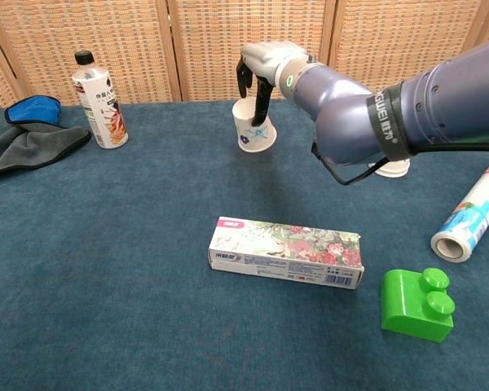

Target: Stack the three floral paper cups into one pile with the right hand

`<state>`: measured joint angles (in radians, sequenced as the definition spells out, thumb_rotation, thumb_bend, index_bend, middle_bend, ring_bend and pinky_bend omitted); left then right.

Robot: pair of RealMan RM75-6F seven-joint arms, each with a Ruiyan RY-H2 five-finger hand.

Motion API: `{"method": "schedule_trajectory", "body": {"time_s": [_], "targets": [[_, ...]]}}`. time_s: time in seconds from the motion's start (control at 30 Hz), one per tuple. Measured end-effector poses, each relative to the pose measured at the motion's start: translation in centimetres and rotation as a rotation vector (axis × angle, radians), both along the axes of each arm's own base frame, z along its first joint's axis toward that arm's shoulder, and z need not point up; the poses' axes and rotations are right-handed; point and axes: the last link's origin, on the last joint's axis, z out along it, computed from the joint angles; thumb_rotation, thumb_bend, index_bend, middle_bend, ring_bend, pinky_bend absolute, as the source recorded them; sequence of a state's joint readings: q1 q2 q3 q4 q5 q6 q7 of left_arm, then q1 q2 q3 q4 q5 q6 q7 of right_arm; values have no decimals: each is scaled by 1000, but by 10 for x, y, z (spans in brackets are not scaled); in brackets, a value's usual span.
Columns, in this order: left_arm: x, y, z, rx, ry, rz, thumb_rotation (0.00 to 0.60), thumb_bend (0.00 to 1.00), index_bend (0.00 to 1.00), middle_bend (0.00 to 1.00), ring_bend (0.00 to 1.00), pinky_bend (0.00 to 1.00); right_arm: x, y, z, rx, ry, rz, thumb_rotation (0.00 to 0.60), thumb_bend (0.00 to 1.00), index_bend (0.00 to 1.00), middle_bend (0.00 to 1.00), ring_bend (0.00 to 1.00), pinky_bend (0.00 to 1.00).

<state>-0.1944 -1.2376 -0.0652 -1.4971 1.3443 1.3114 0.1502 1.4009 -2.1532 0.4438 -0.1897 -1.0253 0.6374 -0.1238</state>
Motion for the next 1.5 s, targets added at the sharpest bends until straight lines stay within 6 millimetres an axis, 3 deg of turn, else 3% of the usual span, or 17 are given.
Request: {"method": "schedule_trajectory", "body": {"time_s": [0.37, 0.63, 0.83, 1.07, 1.27, 1.5], "targets": [[5, -3, 0, -4, -3, -26, 600, 169, 55, 0, 0, 98, -20, -16, 42, -115, 29, -26, 600, 198, 698, 383, 221, 282], [13, -6, 1, -2, -11, -61, 600, 169, 55, 0, 0, 98, -34, -14, 67, -148, 23, -57, 600, 198, 698, 383, 221, 282], [19, -11, 3, 0, -19, -94, 600, 169, 55, 0, 0, 97, -35, 3, 88, -149, 10, -82, 600, 198, 698, 381, 220, 282], [24, -16, 5, 2, -25, -118, 600, 169, 55, 0, 0, 96, -39, 36, 132, -146, 3, -189, 600, 198, 701, 380, 220, 278], [27, -21, 8, 11, -34, -133, 600, 169, 55, 0, 0, 95, -68, 55, 179, -197, 46, -335, 600, 199, 701, 379, 220, 277], [33, -25, 9, 14, -36, -155, 600, 169, 55, 0, 0, 95, -92, 63, 189, -192, 10, -398, 600, 198, 704, 375, 220, 275]]}}
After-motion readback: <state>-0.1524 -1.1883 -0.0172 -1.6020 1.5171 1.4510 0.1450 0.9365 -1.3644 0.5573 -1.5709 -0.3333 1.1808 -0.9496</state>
